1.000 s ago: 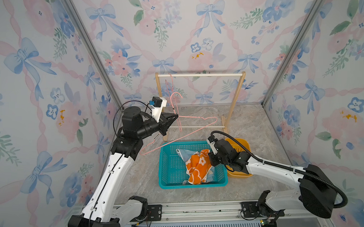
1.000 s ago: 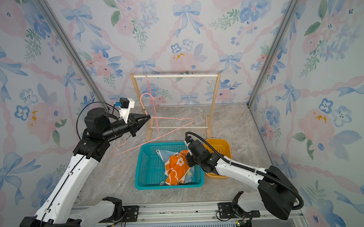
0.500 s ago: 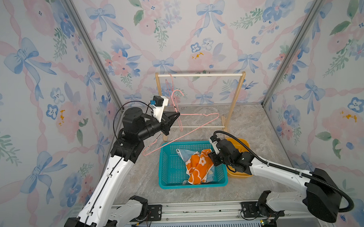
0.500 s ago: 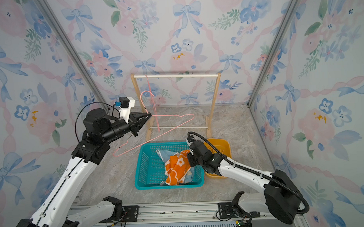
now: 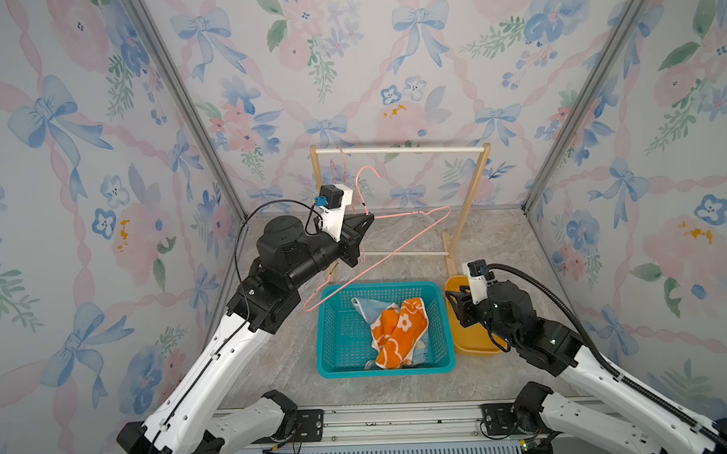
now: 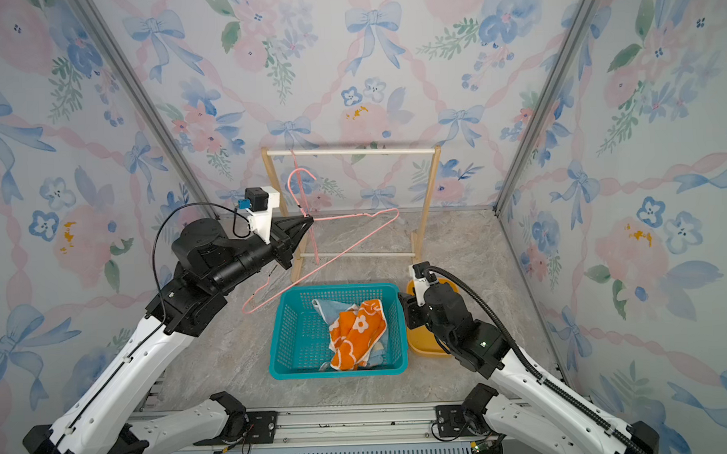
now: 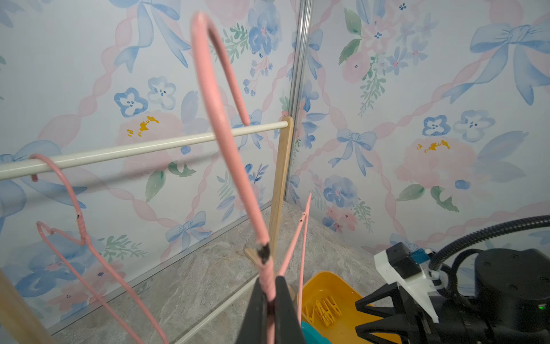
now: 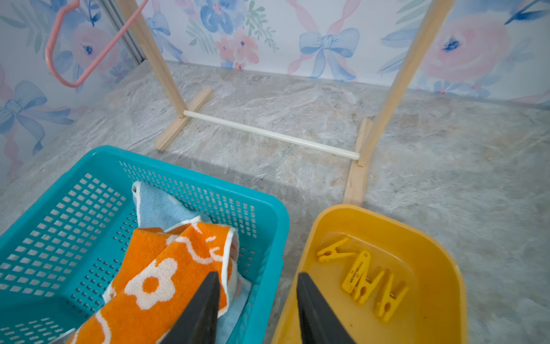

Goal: Remove the clothespins securing towels to the hanger
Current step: Place the hanger on the clothesline.

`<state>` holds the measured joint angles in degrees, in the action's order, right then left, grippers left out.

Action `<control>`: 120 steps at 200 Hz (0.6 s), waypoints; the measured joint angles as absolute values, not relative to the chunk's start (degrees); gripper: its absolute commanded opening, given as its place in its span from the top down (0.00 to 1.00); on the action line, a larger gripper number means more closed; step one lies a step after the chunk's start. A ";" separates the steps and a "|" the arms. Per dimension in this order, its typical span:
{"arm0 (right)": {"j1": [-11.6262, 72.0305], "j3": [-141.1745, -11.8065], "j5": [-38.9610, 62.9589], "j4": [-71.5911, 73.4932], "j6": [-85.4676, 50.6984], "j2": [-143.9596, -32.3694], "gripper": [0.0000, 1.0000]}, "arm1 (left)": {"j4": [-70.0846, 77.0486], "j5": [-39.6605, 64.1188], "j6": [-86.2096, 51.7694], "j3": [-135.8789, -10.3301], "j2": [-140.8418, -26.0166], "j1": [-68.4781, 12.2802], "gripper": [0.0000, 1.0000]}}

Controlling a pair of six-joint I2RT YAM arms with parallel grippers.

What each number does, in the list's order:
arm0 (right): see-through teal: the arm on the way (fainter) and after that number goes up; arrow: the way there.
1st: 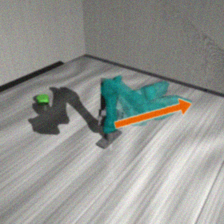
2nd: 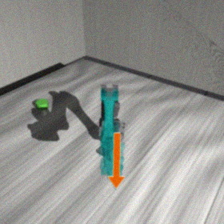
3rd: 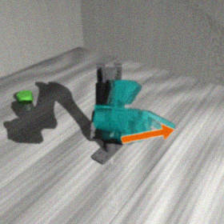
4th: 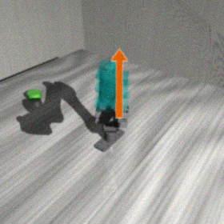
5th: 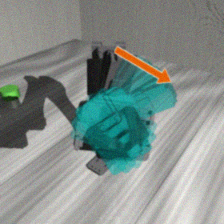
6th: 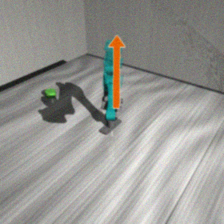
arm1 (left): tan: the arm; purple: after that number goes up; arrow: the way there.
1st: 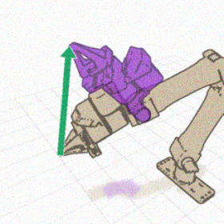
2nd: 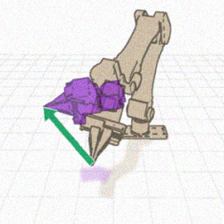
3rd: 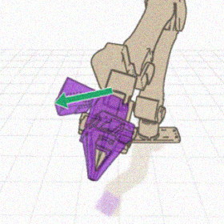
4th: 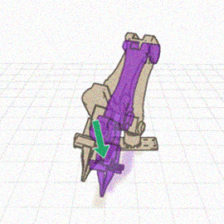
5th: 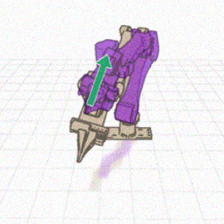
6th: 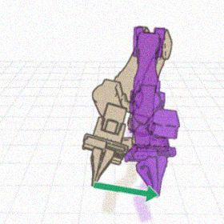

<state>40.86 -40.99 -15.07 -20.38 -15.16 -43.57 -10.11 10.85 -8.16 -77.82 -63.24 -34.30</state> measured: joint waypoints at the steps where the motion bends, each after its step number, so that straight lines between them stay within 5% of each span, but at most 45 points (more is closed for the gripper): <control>1: 40.71 -40.88 -15.05 -20.43 -15.22 -43.22 0.56 | -10.07 10.48 -8.16 -77.91 -63.35 -34.52 1.00; 120: 35.20 -35.77 -12.51 -23.03 -16.62 -36.99 0.56 | -5.04 -20.86 -6.00 -91.33 -82.78 -49.95 1.00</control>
